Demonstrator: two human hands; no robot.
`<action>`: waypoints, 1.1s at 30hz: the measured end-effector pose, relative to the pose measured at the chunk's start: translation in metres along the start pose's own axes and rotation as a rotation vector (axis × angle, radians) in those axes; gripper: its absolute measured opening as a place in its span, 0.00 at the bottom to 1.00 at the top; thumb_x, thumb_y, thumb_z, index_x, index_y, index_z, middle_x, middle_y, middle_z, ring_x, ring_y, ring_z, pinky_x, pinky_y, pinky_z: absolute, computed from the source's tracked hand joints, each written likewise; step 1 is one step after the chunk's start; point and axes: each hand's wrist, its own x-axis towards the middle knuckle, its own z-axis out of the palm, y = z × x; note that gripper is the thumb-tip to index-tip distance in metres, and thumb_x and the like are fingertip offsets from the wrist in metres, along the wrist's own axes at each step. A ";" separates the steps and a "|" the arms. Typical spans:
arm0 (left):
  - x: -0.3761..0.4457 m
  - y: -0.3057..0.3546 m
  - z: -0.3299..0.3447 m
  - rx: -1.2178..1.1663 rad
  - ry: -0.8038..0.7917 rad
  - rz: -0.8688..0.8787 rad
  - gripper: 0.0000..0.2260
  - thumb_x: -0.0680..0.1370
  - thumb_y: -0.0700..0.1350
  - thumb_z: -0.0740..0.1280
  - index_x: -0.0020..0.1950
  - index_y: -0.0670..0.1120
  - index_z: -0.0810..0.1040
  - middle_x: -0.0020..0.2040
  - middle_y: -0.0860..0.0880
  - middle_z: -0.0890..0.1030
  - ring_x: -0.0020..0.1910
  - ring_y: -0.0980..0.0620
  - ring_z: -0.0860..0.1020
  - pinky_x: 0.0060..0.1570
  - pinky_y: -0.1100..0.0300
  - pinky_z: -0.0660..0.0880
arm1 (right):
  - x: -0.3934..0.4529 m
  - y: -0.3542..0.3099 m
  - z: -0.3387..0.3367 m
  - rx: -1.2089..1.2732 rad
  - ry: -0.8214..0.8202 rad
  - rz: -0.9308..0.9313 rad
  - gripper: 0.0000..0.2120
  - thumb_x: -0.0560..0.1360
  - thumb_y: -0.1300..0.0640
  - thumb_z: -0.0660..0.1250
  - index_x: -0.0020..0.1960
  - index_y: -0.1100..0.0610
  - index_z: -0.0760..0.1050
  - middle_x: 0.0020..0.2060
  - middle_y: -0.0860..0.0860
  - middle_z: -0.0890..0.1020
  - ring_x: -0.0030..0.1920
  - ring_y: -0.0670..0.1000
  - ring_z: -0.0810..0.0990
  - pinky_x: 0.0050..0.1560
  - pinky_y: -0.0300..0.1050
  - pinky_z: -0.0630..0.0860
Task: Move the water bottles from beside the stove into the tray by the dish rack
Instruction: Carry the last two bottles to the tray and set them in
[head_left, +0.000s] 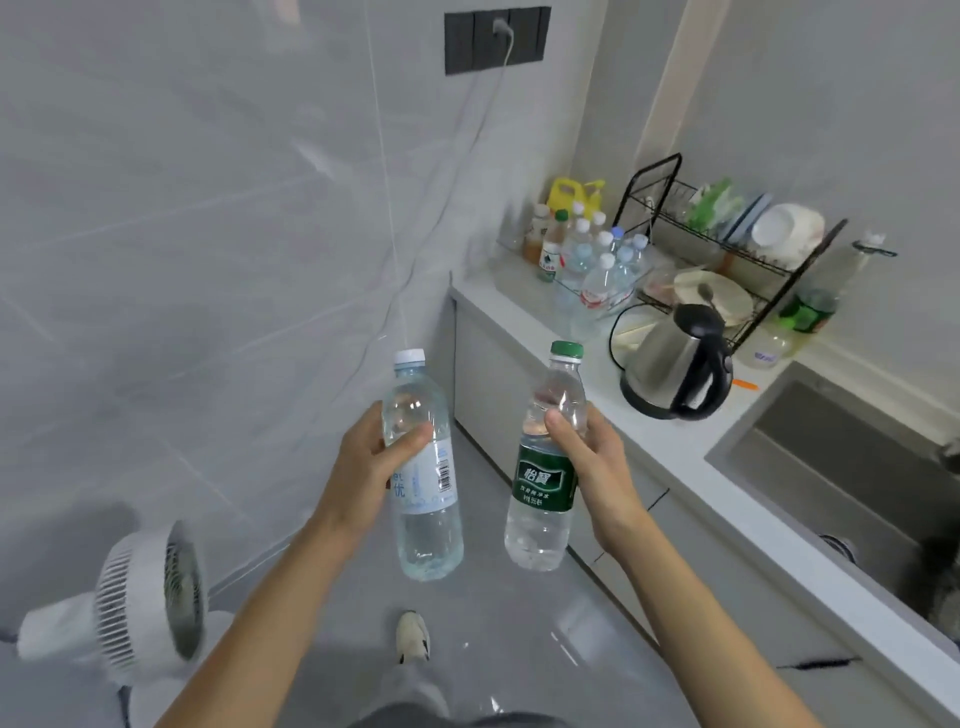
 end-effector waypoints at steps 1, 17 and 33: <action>0.027 0.004 -0.003 0.009 -0.004 -0.004 0.16 0.74 0.53 0.73 0.59 0.50 0.83 0.49 0.52 0.88 0.47 0.55 0.87 0.40 0.65 0.80 | 0.024 -0.003 0.006 -0.005 0.003 0.005 0.22 0.77 0.42 0.75 0.66 0.50 0.80 0.55 0.49 0.89 0.55 0.48 0.89 0.49 0.34 0.82; 0.356 0.045 0.082 0.135 -0.223 -0.011 0.16 0.71 0.59 0.75 0.57 0.59 0.82 0.54 0.53 0.88 0.52 0.56 0.87 0.48 0.58 0.79 | 0.307 -0.031 -0.047 -0.026 0.188 -0.020 0.19 0.79 0.49 0.75 0.68 0.48 0.77 0.59 0.48 0.88 0.60 0.48 0.87 0.61 0.44 0.82; 0.612 0.078 0.168 0.701 -0.198 0.207 0.27 0.66 0.70 0.75 0.58 0.61 0.72 0.49 0.58 0.86 0.49 0.49 0.85 0.53 0.46 0.81 | 0.551 -0.060 -0.082 -0.364 0.299 -0.100 0.21 0.75 0.44 0.79 0.62 0.50 0.74 0.53 0.43 0.86 0.51 0.38 0.85 0.53 0.45 0.83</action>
